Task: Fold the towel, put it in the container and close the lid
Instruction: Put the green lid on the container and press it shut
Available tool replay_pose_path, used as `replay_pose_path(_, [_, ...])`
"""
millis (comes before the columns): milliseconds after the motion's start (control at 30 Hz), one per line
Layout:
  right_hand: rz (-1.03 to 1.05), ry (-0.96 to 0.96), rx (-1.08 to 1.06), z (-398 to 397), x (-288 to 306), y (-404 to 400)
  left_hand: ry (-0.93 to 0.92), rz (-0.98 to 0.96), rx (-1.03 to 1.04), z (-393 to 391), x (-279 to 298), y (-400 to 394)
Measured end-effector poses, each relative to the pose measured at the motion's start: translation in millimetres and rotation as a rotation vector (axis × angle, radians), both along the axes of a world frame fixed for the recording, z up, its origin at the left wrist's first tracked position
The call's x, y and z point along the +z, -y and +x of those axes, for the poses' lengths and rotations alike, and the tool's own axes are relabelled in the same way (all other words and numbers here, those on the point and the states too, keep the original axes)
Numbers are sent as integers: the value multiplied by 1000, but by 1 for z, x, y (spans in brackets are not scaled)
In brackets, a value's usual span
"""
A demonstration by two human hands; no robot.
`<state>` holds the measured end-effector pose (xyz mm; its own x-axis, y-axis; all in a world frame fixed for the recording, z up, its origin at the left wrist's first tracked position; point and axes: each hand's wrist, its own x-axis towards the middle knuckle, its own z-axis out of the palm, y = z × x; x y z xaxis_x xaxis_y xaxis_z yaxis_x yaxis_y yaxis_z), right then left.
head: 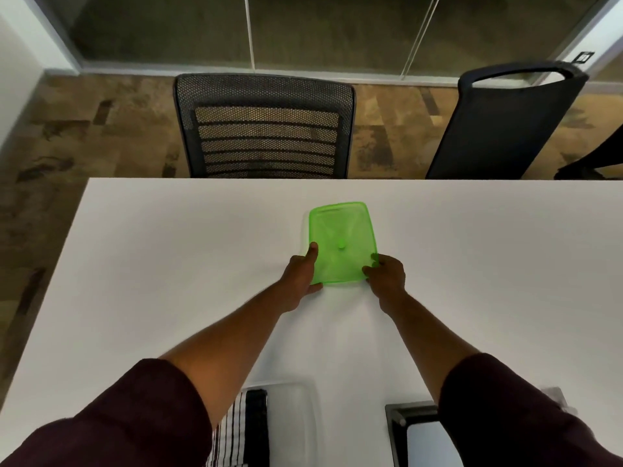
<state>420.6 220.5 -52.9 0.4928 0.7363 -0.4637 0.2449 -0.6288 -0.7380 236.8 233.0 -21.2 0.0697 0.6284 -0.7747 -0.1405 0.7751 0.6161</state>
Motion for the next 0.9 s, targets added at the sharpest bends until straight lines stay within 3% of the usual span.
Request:
replay_pose_path(167, [171,-331,-102,-25,27,22,32,-24,-50,-25,24,29])
replay_pose_path(400, [330,-407,8,-63,78,73,74,9,32,-90,51,68])
replay_pose_path(533, [428,-235,148,-86,94,105,156,-2,144,-128,74,85])
replay_pose_path(733, [644,-5,387,-115,115,160,645,-157,326,-181,103,128])
replay_pose_path(900, [666,201,491,-112,106,207,519,-156,342,-210,100,171])
